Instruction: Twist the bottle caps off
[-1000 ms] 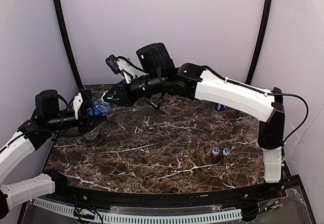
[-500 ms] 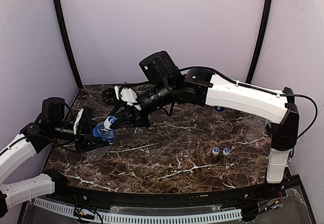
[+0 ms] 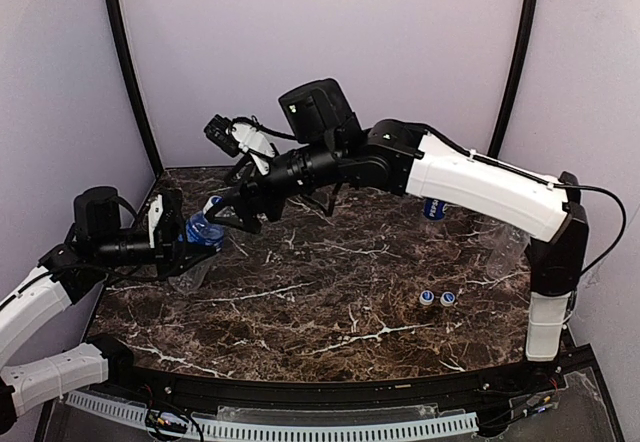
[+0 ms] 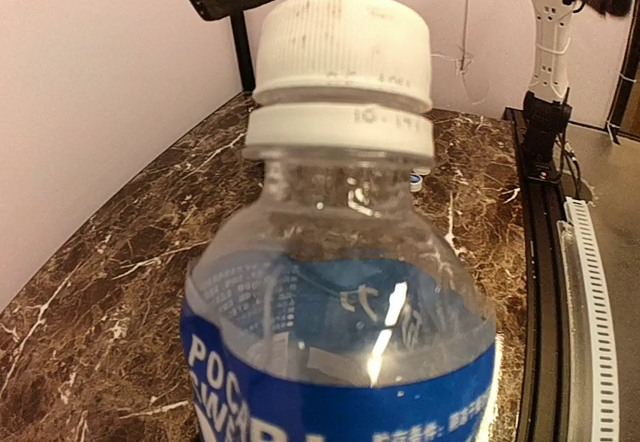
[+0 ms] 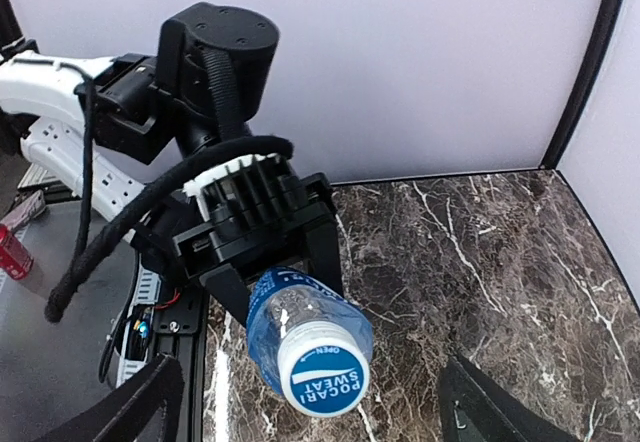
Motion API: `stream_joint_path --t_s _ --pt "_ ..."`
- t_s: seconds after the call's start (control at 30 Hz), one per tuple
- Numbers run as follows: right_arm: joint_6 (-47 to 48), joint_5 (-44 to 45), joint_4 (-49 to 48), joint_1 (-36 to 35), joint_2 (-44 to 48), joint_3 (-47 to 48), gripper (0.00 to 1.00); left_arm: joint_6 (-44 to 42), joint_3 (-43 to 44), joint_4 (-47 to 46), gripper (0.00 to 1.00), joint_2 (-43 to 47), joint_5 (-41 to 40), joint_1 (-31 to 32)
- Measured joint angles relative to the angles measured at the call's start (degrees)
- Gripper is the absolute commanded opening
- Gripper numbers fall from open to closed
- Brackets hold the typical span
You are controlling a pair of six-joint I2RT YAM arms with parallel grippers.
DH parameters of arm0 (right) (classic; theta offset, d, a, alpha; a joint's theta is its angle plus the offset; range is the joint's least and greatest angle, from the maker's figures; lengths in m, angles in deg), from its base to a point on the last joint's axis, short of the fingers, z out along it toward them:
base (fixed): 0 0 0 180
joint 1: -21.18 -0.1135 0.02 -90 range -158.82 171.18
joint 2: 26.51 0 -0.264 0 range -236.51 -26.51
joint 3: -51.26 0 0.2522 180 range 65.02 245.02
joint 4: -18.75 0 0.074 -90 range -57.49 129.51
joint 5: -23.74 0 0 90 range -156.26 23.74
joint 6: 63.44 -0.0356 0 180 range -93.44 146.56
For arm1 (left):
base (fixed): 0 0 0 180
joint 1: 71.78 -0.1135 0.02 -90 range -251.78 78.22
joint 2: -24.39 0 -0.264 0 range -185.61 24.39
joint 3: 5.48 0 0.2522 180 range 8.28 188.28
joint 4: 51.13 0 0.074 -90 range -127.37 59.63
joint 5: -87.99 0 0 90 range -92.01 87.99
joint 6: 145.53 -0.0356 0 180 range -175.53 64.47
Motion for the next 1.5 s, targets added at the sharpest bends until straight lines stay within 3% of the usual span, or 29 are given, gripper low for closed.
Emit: stream_joint_path --t_s 0.23,0.43,0.6,0.83,0.93,1.03,1.07,1.2,1.3,1.5 --pt "-16.11 2.93 -3.93 0.79 -1.9 0.11 0.63 0.63 -0.13 -2.86 0.28 0.0 -6.34 0.0" --pt "-20.26 2.99 -4.11 0.79 -3.48 0.11 0.45 0.63 -0.5 -3.19 0.28 0.0 -7.61 0.0" --pt "-21.09 2.82 -4.31 0.79 -3.61 0.63 0.47 0.61 -0.72 -3.19 0.28 0.0 -7.65 0.0" --pt "-21.49 1.86 -4.87 0.79 -4.74 2.54 0.37 0.59 -0.72 -3.17 0.28 0.0 -7.58 0.0" --pt "-21.51 1.6 -4.66 0.85 -5.01 2.54 0.24 0.5 -0.72 -3.19 0.28 0.0 -7.56 0.0" --pt "-21.68 1.55 -4.37 0.96 -5.03 2.54 0.0 0.42 -0.72 -3.17 0.28 0.0 -7.61 0.0" --pt "-21.44 1.51 -4.28 1.01 -5.03 2.54 0.0 0.39 -0.72 -3.15 0.28 0.0 -7.61 0.0" --pt "-17.92 -0.28 -4.31 1.2 -4.9 2.1 0.0 0.04 -0.72 -2.78 0.32 0.0 -7.23 0.0" --pt "-10.25 -4.87 -4.55 1.62 -3.65 -0.24 0.0 -1.33 -0.72 -1.25 0.35 0.0 -3.78 0.0" --pt "16.68 -11.02 -5.01 -1.09 2.64 -11.47 0.0 -7.34 -0.72 9.01 0.37 -0.26 8.79 0.96"
